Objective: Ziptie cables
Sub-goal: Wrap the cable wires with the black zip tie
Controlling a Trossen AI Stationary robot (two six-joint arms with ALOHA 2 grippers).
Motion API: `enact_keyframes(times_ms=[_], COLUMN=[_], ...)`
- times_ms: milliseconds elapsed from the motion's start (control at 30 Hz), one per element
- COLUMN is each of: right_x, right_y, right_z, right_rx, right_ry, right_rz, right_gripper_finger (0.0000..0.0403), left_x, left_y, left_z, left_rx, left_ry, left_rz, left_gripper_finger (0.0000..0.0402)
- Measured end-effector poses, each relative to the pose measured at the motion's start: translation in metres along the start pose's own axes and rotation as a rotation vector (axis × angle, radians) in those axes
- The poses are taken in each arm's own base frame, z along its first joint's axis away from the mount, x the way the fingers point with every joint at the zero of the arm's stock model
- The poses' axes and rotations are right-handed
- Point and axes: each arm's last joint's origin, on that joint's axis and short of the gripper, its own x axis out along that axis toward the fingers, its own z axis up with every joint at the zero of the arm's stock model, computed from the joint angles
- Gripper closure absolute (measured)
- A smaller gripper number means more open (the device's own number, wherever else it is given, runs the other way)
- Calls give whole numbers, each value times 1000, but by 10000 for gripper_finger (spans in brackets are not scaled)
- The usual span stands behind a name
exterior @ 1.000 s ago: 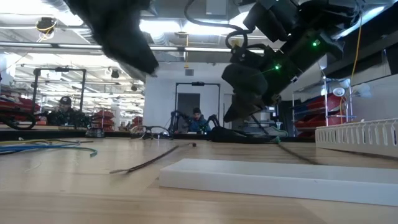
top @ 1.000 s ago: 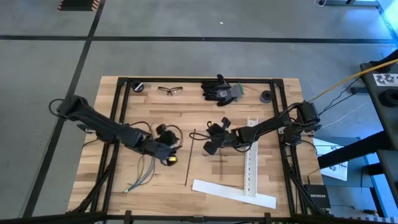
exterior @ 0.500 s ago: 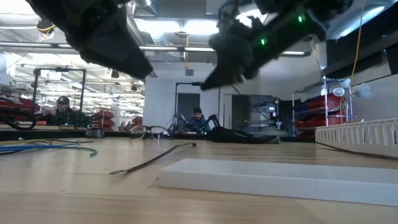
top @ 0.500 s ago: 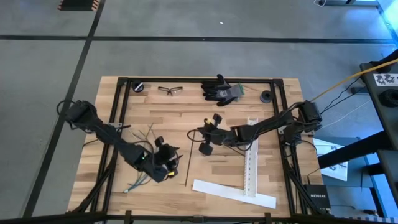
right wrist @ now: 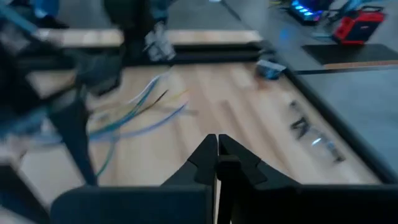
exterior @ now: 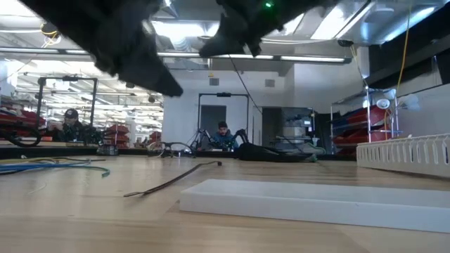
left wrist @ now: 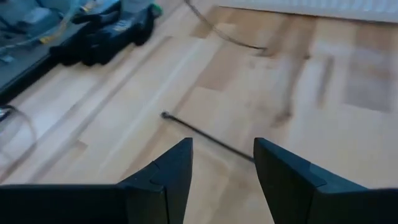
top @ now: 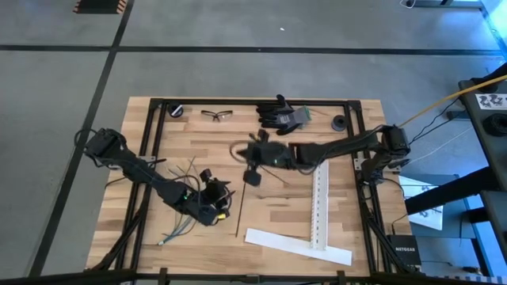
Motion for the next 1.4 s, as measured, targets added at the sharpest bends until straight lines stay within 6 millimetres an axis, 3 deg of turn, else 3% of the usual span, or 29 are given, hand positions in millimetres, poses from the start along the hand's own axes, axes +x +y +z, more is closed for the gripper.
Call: enact_keyframes(times_ms=[233,467,600,967,1200,1400], right_x=[8,10,10,10,10,10], right_y=[-38,-49,-49,-51,-51,-55], right_z=[20,19,18,17,15,20], right_rx=[140,170,143,125,174,201], right_ry=[-45,-48,-40,-29,-22,-14], right_rz=[-100,-141,-150,-192,-206,-236], right_gripper_finger=[403,403,403,403,403,403], left_x=[24,54,72,104,118,127], left_y=[35,72,72,40,38,48], left_z=[-25,-20,-12,-8,-1,9], left_rx=[-231,-263,-75,758,1121,1308], left_ry=[-180,-212,-189,-135,-142,-160], left_rz=[-59,-132,-182,-140,-77,-5], left_gripper_finger=[247,247,247,247,247,247])
